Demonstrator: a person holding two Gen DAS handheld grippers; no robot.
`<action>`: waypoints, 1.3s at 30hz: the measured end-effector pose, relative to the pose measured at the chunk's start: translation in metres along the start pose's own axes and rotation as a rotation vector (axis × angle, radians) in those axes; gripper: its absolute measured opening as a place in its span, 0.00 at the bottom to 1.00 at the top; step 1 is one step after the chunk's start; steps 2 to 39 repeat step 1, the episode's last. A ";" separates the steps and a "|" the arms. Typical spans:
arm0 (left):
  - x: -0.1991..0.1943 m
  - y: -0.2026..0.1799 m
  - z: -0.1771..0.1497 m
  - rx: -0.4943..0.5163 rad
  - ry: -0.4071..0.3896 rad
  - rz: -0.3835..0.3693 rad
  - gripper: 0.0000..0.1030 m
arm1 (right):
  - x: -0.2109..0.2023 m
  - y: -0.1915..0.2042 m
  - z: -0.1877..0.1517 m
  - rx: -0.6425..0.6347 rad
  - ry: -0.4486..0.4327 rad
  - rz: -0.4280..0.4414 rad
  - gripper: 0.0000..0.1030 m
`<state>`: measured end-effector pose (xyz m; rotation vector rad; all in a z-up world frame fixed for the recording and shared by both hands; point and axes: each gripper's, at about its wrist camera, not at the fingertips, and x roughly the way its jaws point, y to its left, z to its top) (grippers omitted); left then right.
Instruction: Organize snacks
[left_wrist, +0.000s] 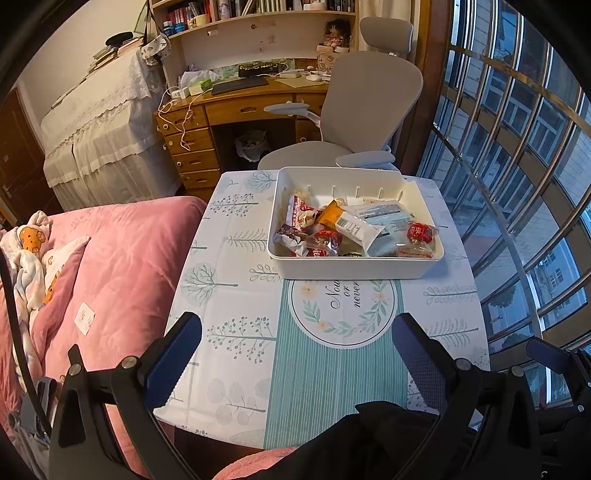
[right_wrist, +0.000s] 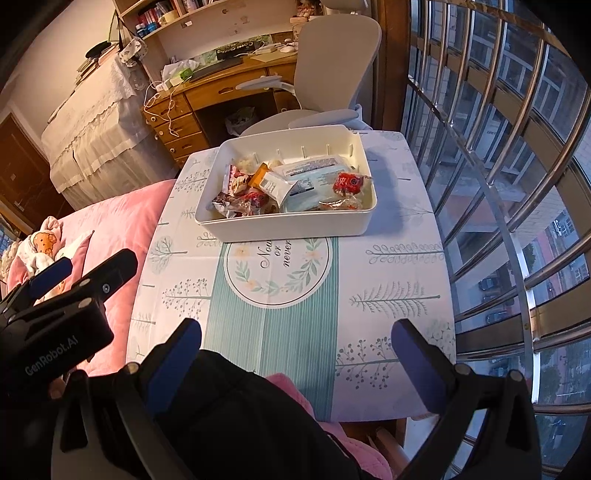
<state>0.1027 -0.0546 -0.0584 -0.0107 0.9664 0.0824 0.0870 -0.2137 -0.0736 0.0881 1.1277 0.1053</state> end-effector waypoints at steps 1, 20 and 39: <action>0.000 -0.001 -0.001 -0.001 0.001 0.003 0.99 | 0.000 -0.002 0.000 -0.002 0.002 0.002 1.00; 0.000 -0.001 -0.001 -0.001 0.001 0.003 0.99 | 0.000 -0.002 0.000 -0.002 0.002 0.002 1.00; 0.000 -0.001 -0.001 -0.001 0.001 0.003 0.99 | 0.000 -0.002 0.000 -0.002 0.002 0.002 1.00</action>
